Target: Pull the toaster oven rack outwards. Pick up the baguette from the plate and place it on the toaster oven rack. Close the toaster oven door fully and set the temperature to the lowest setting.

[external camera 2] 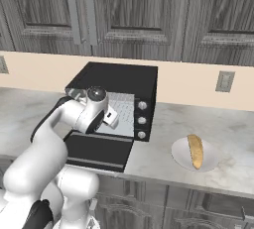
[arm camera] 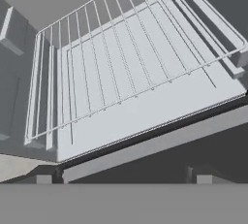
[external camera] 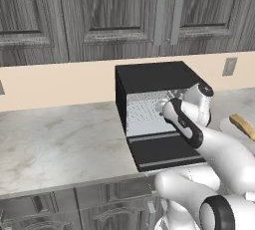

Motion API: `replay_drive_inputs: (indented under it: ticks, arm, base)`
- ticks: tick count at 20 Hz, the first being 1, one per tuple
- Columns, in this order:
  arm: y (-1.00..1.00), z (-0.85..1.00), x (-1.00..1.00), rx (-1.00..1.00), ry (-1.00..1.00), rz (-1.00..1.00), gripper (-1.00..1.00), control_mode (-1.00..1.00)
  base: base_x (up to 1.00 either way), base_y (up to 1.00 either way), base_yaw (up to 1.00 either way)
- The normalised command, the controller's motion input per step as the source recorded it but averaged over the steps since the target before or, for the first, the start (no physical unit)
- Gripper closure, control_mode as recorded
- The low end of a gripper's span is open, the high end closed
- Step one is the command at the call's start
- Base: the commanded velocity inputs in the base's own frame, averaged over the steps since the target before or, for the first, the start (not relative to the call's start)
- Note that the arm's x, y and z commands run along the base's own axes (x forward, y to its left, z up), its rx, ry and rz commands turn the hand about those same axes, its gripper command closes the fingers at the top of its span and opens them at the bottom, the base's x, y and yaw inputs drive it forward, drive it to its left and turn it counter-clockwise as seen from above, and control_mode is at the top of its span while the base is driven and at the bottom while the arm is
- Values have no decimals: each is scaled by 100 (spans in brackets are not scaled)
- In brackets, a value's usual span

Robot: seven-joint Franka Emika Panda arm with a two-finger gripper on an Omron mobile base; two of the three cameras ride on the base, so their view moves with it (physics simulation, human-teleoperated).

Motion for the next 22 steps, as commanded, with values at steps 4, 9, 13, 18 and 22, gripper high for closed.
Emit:
replay_drive_inputs:
  ticks: [4,9,13,18,22]
  arm:
    - [0,0,24,8,0,-9,-100,-100]
    - [3,-2,4,10,-2,-5,-100,-100]
    - [3,-2,0,10,-3,0,-100,-100]
    - [1,-18,0,16,-16,0,-100,-100]
    - [0,-34,0,26,-22,0,-100,-100]
  base:
    - [0,0,0]
    - [0,0,0]
    - [0,0,0]
    - [0,0,0]
    - [0,0,0]
